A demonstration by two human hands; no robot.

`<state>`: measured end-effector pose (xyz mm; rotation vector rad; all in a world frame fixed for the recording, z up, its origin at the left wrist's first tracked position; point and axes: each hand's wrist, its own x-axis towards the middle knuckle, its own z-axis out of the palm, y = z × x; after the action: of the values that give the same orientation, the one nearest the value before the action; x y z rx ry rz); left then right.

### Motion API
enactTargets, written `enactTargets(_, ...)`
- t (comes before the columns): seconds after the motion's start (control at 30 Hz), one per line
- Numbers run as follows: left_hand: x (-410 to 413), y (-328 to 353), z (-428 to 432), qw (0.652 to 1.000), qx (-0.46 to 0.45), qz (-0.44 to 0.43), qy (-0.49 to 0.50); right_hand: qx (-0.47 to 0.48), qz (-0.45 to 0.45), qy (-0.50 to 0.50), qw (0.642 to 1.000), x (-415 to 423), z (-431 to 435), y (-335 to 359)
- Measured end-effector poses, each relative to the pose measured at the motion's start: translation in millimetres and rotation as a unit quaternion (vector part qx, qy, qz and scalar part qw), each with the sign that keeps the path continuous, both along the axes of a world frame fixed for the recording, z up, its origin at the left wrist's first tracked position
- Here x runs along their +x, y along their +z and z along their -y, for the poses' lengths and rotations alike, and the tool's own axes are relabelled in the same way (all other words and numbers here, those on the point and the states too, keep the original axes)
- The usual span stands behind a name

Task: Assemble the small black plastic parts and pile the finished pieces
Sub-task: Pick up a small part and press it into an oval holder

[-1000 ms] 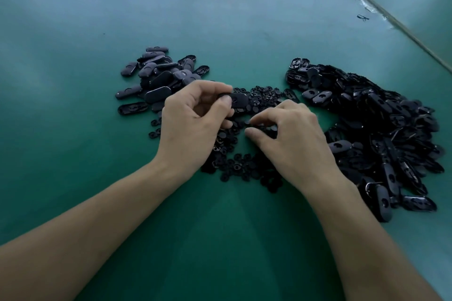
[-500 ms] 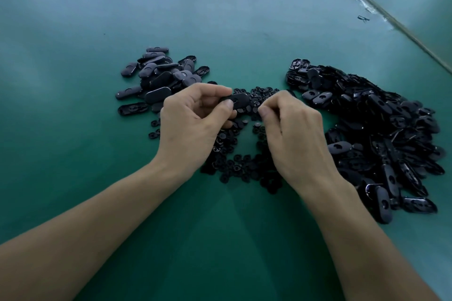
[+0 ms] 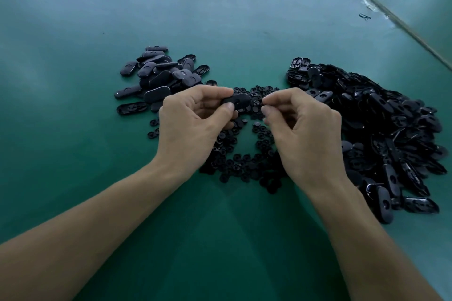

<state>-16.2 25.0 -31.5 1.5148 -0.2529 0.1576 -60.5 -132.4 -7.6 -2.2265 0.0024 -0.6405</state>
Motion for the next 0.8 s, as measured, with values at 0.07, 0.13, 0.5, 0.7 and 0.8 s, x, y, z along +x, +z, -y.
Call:
enactTargets(0.07,0.3,-0.5,-0.2,1.000,0.007,0.002,-0.002,0.044,0.007,0.017,0.999,-0.3,-2.4,0.9)
enactTargets(0.13,0.2,-0.3,-0.2,1.000,0.015,0.005,-0.009,0.066,0.011,0.025,0.997,-0.2,-3.6,1.8)
enactTargets(0.5,-1.8,0.6,1.3,0.996,0.065,0.033,-0.046,0.167,-0.044,0.046,0.984,1.9,-7.3,-2.3)
enactTargets(0.7,-1.5,1.4,1.9,0.994,0.081,0.045,-0.052,0.166,-0.057,0.039,0.984,2.0,-8.7,-3.7)
enactTargets(0.8,-1.2,1.9,2.5,0.994,0.081,0.051,-0.060,0.165,-0.057,0.029,0.984,2.0,-9.6,-4.9)
